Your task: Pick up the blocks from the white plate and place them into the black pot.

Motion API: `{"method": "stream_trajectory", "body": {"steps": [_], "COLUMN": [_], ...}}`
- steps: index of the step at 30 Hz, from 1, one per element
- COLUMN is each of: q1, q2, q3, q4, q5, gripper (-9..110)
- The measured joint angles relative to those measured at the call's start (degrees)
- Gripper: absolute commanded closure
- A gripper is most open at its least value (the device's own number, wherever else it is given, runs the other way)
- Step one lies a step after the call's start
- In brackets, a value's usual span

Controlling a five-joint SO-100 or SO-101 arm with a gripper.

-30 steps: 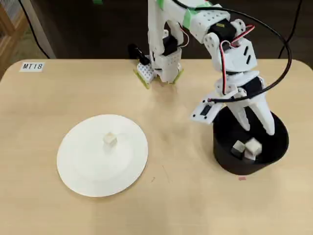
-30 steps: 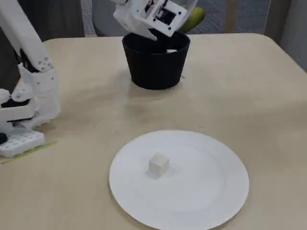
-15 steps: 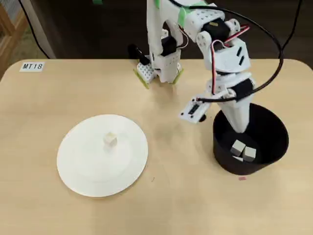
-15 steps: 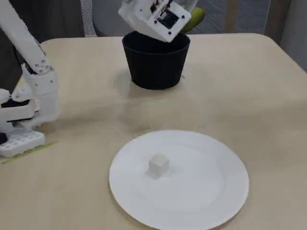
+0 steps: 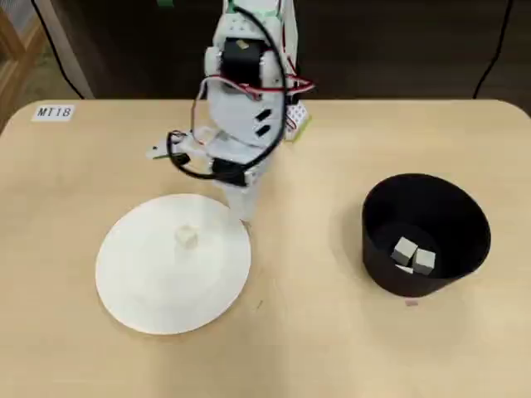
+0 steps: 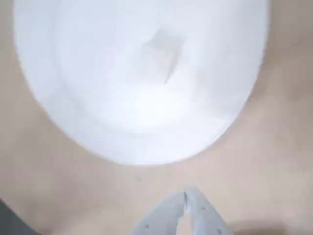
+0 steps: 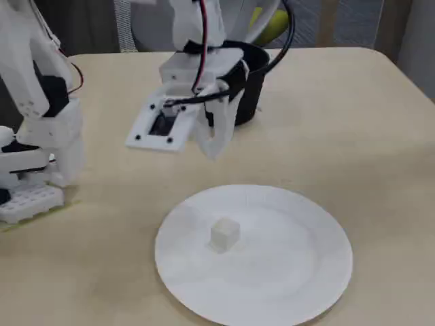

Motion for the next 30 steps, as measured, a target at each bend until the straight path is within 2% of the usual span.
{"method": "stream_trajectory", "body": {"steps": [3,9,15,16,22,30], "q1": [3.34,5.01,6.86,6.86,8.70,8.09], "q2": [0.26,6.86,4.48,2.99,-6.94,-10.20], "q3": [0.35,11.51,12.92,12.30,2.55,-0.62], "q4": [0.35,-11.51,-15.21,-15.12,-6.50,0.70], "q5": [1.05,7.21,9.23,9.32,5.01,4.48], "gripper": [104,104,104,102,73,63]}}
